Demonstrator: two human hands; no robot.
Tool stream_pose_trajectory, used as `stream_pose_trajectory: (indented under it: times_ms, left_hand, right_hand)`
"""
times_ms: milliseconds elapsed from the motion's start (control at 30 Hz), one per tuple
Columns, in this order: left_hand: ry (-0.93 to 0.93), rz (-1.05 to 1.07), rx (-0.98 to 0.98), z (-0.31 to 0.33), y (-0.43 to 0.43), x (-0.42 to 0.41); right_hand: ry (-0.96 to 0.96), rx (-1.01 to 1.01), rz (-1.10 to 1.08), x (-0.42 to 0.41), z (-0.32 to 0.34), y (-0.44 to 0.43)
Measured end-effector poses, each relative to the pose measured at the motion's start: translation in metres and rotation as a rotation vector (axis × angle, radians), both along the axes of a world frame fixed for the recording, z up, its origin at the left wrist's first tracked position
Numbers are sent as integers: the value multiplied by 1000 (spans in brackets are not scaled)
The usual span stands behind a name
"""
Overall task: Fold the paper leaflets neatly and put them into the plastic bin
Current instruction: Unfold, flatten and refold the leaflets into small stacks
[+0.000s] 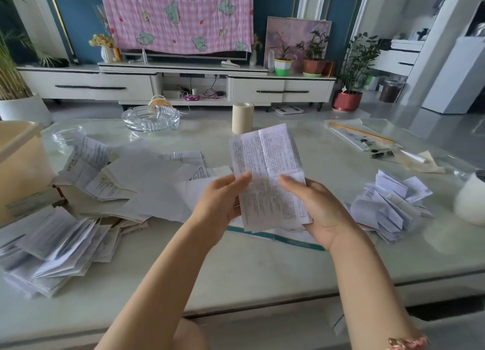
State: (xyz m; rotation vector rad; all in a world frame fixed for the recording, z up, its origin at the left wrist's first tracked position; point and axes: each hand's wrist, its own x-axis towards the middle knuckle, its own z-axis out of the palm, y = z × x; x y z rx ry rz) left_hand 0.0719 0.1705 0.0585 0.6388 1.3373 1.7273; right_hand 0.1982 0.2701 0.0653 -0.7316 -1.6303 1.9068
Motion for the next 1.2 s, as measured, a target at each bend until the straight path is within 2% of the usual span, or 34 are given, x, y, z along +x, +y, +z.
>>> stream_pose_trajectory:
  times_ms: [67,167,300,400,533,567,600,667,733,833,900,1000,1067,1200]
  left_hand:
    - [124,123,-64,-1,1,2]
    - [249,162,-58,0,2,5]
    - [261,122,-29,-2,2,6]
    - [150,96,-26,1,3,7]
    - [-244,11,36,9,2,6]
    - [-284,-21,25,10,0,5]
    - [-244,-61,-21,9,-1,5]
    - [-21,-171,-148,4,-3,6]
    - [104,-225,-191,0,-3,8]
    - [97,-119,-166,-4,-2,9]
    - [128,-2,-166,-4,0,8]
    - [115,125,-137,-3,2,8]
    - [73,143,-101,-2,4,9]
    - [9,71,23,0,7,13]
  right_hand:
    - [-68,98,-60,2,-1,1]
    - [-142,259,-168,6,-1,2]
    - [-100,223,-113,14,6,3]
    - [-50,116,-49,17,7,4]
    - [-16,135,-44,22,9,3]
    - [-14,153,-36,23,9,2]
    - [-32,191,-27,24,9,2]
    - [-94,287,-13,24,8,1]
    - [-117,326,-1,23,7,0]
    - [-114,274,-84,19,6,-1]
    - [-66,231,-291,17,5,2]
    - [27,341,-520,18,8,4]
    - [43,404,-456,18,11,1]
    - [-98,412,-60,7,4,-15]
